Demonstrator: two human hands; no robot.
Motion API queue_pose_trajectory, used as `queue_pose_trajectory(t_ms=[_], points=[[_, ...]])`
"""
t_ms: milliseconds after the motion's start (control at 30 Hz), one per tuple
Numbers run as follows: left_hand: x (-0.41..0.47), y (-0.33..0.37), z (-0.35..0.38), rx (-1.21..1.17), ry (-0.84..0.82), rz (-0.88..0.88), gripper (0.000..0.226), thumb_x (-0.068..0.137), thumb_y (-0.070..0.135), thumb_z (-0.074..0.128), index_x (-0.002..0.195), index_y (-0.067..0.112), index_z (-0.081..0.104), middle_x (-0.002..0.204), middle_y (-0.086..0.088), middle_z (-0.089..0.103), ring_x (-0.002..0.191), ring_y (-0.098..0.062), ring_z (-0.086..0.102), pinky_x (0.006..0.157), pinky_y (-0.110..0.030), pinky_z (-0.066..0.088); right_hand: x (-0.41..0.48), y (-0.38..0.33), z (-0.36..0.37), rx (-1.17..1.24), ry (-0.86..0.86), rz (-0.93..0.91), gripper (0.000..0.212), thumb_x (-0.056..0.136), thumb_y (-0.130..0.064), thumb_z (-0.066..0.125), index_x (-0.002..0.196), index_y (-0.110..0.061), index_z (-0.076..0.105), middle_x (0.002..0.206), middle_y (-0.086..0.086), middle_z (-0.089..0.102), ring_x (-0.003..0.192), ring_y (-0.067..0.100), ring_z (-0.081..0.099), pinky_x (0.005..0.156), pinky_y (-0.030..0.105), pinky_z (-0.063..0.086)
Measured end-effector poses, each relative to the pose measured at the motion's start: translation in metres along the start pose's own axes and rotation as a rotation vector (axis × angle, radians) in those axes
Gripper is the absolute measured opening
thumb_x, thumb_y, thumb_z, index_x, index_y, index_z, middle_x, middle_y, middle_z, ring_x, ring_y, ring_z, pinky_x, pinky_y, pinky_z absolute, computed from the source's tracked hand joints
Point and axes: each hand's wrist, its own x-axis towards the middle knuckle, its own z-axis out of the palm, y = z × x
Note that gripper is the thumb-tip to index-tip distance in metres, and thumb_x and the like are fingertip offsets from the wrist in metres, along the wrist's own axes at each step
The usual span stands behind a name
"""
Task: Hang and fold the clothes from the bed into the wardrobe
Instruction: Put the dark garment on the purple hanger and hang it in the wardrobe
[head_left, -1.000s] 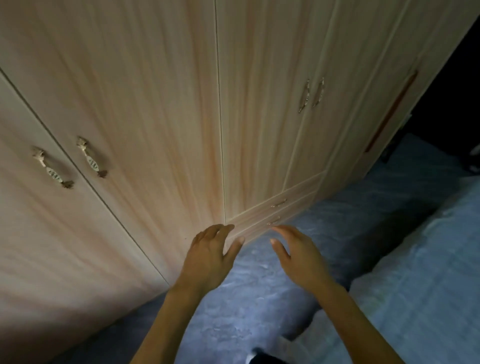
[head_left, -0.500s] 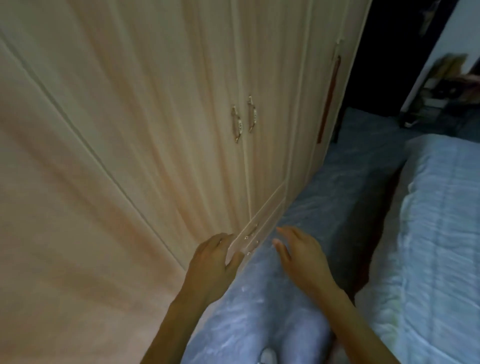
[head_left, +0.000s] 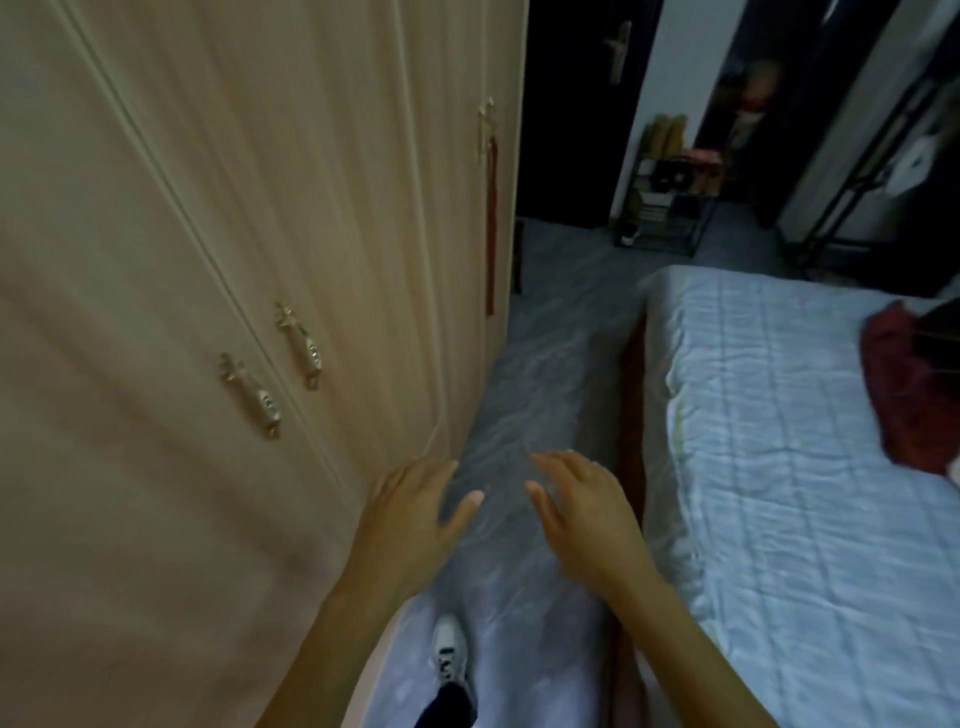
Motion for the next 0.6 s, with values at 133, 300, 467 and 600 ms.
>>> queue_pose_trajectory(t_ms=[133,300,467,600], points=[[0.080,-0.014,0.005,-0.085,0.015,0.036,0.080,0.082,0.073,0.021,0.127,0.018,0.057,0.122,0.000,0.060,0.111,-0.018,0.055,0.094,-0.026,0.038,0.066,0.020,0.007,-0.032,0.050,0.054,0.040,0.093,-0.042,0.042,0.116,-0.015,0.061,0.111,0.003,0.064,0.099,0.024,0.061,0.088,0.044,0.050],[0.198,-0.015,-0.004,-0.062,-0.037,0.153,0.092,0.079,0.081,0.011,0.128,0.018,0.057,0.126,0.000,0.060,0.116,-0.018,0.055,0.101,-0.033,0.040,0.146,0.032,-0.007,-0.101,0.132,0.142,0.042,0.093,-0.044,0.041,0.115,-0.015,0.063,0.110,0.002,0.065,0.101,0.024,0.062,0.087,0.042,0.051],[0.298,0.003,-0.014,-0.125,-0.065,0.258,0.082,0.081,0.075,0.020,0.134,0.020,0.051,0.134,0.000,0.054,0.122,-0.019,0.050,0.105,-0.039,0.037,0.208,0.061,-0.018,-0.123,0.186,0.251,0.042,0.093,-0.044,0.042,0.115,-0.015,0.063,0.109,0.002,0.066,0.098,0.022,0.063,0.084,0.040,0.052],[0.366,0.016,-0.002,-0.144,-0.083,0.311,0.060,0.092,0.059,0.037,0.136,0.019,0.049,0.136,-0.001,0.052,0.124,-0.017,0.048,0.108,-0.036,0.033,0.247,0.095,-0.011,-0.108,0.182,0.307,0.042,0.094,-0.044,0.042,0.116,-0.016,0.063,0.110,0.001,0.066,0.097,0.020,0.064,0.084,0.037,0.052]])
